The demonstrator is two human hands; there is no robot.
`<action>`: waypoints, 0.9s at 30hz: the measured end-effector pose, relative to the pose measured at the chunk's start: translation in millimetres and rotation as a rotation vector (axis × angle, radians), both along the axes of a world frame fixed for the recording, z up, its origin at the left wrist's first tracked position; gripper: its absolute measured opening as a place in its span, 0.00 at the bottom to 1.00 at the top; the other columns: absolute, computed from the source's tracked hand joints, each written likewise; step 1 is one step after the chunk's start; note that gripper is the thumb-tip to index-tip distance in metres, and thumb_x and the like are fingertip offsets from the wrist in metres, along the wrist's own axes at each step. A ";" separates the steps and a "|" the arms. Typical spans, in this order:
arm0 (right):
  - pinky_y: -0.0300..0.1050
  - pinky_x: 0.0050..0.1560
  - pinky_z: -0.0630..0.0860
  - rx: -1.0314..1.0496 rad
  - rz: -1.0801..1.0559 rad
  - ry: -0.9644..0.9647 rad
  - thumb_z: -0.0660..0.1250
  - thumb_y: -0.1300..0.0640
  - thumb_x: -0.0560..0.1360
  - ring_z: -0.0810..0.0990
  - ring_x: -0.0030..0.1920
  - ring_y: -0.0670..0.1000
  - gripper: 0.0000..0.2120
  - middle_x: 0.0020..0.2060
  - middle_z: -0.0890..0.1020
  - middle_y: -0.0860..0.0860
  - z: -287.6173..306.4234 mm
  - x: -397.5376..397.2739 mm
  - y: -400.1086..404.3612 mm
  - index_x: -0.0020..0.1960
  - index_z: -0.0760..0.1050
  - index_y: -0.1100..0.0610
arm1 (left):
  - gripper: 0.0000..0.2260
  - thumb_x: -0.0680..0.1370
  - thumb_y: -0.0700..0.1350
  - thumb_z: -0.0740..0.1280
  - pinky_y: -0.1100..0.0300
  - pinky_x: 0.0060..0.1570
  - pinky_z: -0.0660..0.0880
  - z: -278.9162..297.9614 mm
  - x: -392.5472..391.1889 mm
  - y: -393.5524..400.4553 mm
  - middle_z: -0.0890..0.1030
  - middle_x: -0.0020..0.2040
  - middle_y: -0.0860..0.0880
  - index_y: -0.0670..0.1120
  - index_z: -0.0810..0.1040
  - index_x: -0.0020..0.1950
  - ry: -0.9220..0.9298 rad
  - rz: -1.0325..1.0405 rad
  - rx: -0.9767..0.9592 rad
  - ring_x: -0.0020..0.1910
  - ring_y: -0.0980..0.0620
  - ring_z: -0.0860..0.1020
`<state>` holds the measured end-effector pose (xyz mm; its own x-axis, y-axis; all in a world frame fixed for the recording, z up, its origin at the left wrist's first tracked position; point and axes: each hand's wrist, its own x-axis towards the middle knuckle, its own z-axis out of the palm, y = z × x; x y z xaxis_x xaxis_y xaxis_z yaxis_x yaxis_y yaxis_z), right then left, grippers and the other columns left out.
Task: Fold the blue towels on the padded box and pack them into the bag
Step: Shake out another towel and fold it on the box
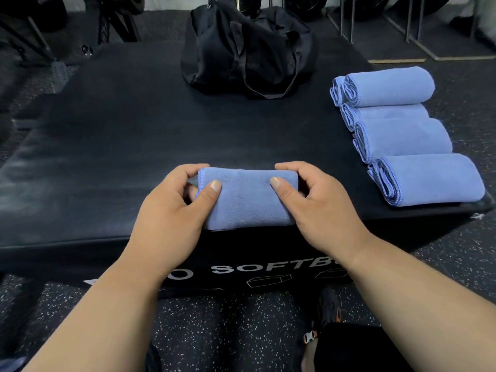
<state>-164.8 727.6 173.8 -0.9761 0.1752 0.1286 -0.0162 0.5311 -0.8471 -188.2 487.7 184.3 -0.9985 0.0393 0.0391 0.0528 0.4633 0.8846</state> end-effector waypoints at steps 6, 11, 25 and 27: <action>0.28 0.57 0.68 0.161 -0.043 -0.038 0.67 0.39 0.80 0.76 0.59 0.35 0.18 0.61 0.80 0.36 -2.6 -9.6 -3.0 0.69 0.77 0.38 | 0.10 0.82 0.57 0.65 0.58 0.42 0.73 1.6 -2.6 9.9 0.81 0.44 0.61 0.67 0.76 0.63 -0.036 0.080 -0.160 0.42 0.60 0.78; 0.37 0.50 0.71 0.242 -0.046 -0.085 0.63 0.37 0.81 0.76 0.51 0.40 0.19 0.51 0.77 0.40 0.5 -9.8 -4.1 0.70 0.78 0.38 | 0.06 0.82 0.53 0.64 0.62 0.42 0.71 3.5 -4.6 10.8 0.79 0.48 0.57 0.57 0.81 0.53 0.025 0.066 -0.325 0.47 0.58 0.78; 0.46 0.55 0.73 0.310 -0.041 -0.131 0.55 0.42 0.87 0.77 0.55 0.46 0.20 0.53 0.75 0.42 3.5 -9.9 -9.2 0.76 0.73 0.40 | 0.16 0.85 0.50 0.61 0.65 0.60 0.70 1.4 5.4 10.4 0.79 0.63 0.63 0.61 0.75 0.73 0.011 0.053 -0.168 0.62 0.63 0.75; 0.46 0.55 0.72 0.322 -0.053 -0.135 0.55 0.41 0.86 0.77 0.57 0.46 0.21 0.57 0.76 0.43 2.5 -8.9 -10.7 0.76 0.73 0.42 | 0.14 0.86 0.52 0.60 0.69 0.54 0.69 1.5 6.3 9.1 0.82 0.60 0.63 0.60 0.78 0.70 0.003 0.037 -0.190 0.59 0.66 0.76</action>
<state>-173.7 717.0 176.3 -0.9786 0.1977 0.0562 0.1192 0.7686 -0.6286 -181.8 496.7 185.8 -0.9992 0.0097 0.0379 0.0356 0.6235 0.7810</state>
